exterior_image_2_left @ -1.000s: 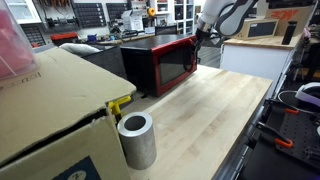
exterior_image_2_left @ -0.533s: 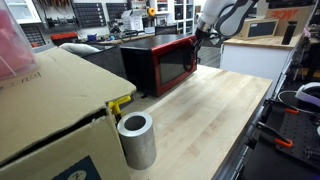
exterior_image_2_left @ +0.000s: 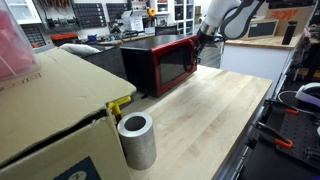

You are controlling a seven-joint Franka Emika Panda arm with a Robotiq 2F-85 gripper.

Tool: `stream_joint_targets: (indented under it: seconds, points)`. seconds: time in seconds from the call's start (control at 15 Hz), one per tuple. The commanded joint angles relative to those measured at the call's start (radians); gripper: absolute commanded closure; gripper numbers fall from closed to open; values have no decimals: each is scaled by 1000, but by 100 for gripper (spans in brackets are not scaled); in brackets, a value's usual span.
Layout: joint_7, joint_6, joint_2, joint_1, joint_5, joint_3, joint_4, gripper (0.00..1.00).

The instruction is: Open the microwave door

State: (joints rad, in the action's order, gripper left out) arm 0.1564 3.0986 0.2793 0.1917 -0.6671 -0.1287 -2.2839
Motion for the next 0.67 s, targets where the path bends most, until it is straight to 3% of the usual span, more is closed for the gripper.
stream_joint_targets:
  seconds: [0.0, 0.27, 0.33, 0.6]
  points:
    - [-51, 0, -90, 55, 44, 81, -152, 91]
    - [-16, 8, -119, 51, 15, 58, -189, 91]
    - [-16, 2, -128, 52, 9, 49, -191, 48]
    - [4, 8, -144, 41, -51, -25, -164, 19]
